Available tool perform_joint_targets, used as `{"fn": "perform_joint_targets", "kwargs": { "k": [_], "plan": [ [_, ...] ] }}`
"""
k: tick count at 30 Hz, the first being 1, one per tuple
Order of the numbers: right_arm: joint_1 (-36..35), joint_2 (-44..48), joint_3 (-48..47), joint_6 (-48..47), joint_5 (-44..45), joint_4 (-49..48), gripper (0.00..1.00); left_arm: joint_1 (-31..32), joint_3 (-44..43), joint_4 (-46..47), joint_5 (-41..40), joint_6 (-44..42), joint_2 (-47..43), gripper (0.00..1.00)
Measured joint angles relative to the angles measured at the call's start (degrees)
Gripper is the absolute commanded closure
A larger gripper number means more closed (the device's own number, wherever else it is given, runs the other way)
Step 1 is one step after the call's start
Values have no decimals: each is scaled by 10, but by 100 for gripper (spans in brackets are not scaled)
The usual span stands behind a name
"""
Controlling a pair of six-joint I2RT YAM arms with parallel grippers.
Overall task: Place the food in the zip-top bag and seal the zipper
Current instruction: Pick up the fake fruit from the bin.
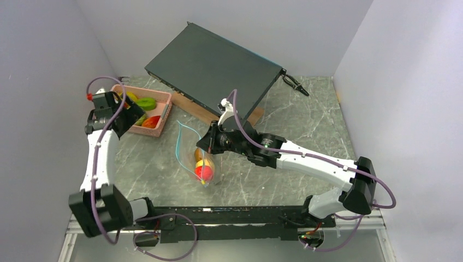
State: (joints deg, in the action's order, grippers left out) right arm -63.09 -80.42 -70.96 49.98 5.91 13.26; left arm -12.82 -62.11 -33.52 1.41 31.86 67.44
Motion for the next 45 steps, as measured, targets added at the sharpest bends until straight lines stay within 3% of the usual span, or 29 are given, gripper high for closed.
{"fn": "perform_joint_targets", "kwargs": {
  "k": [4, 7, 17, 21, 38, 45],
  "plan": [
    [0, 2, 1, 0, 0, 0, 100, -64, 0, 29, 32, 56, 76, 7],
    [0, 3, 2, 0, -1, 0, 100, -79, -8, 49, 26, 68, 119, 5],
    [-1, 3, 2, -3, -5, 13, 100, -77, -267, 59, -94, -22, 370, 0],
    [-1, 3, -1, -6, -4, 27, 100, -78, -312, 60, -132, -64, 436, 0],
    [-1, 0, -20, -16, -4, 61, 100, -78, -402, 86, -153, -115, 547, 14],
    [-1, -12, -28, -16, -5, 63, 100, -77, -407, 85, -145, -112, 582, 8]
  ]
}}
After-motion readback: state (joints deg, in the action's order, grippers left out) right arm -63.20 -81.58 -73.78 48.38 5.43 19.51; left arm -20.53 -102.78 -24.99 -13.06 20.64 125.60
